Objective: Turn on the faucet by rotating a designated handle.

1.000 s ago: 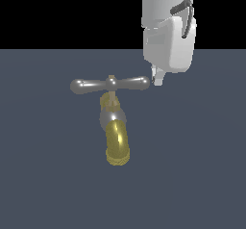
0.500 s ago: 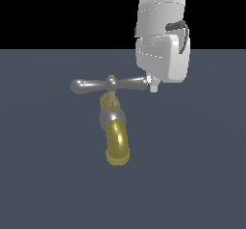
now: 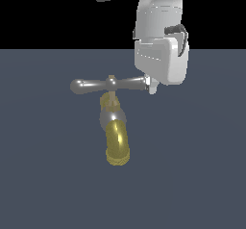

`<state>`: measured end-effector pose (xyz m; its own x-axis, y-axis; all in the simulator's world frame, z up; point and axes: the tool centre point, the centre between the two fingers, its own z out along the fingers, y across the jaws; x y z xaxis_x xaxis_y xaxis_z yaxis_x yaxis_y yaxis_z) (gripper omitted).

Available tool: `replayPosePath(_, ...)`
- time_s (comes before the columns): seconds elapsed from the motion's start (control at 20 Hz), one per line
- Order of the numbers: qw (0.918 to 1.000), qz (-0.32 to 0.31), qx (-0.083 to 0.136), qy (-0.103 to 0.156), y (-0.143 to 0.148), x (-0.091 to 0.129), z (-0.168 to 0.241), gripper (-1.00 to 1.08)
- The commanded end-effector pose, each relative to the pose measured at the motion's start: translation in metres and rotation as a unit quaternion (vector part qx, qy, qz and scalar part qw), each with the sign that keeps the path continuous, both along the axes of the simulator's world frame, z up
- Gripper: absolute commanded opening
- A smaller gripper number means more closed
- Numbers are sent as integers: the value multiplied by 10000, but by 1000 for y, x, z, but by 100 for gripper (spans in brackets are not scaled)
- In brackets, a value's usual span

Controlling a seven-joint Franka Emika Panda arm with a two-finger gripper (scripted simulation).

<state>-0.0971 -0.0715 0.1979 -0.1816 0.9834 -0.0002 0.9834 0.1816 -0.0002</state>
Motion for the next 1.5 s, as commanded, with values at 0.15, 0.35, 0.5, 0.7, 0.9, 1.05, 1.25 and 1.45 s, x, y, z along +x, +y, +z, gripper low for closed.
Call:
replayPosePath(0.15,10000,-19,1,-1,0,0,1,-100)
replayPosePath(0.35,10000,-19,1,-1,0,5,1,-100)
replayPosePath(0.5,10000,-19,1,-1,0,13,1,-100)
replayPosePath(0.7,10000,-19,1,-1,1,24,1,-100)
replayPosePath(0.9,10000,-19,1,-1,1,36,1,-100)
replayPosePath(1.05,10000,-19,1,-1,2,44,1,-100)
replayPosePath(1.25,10000,-19,1,-1,2,55,1,-100)
replayPosePath(1.45,10000,-19,1,-1,3,67,1,-100)
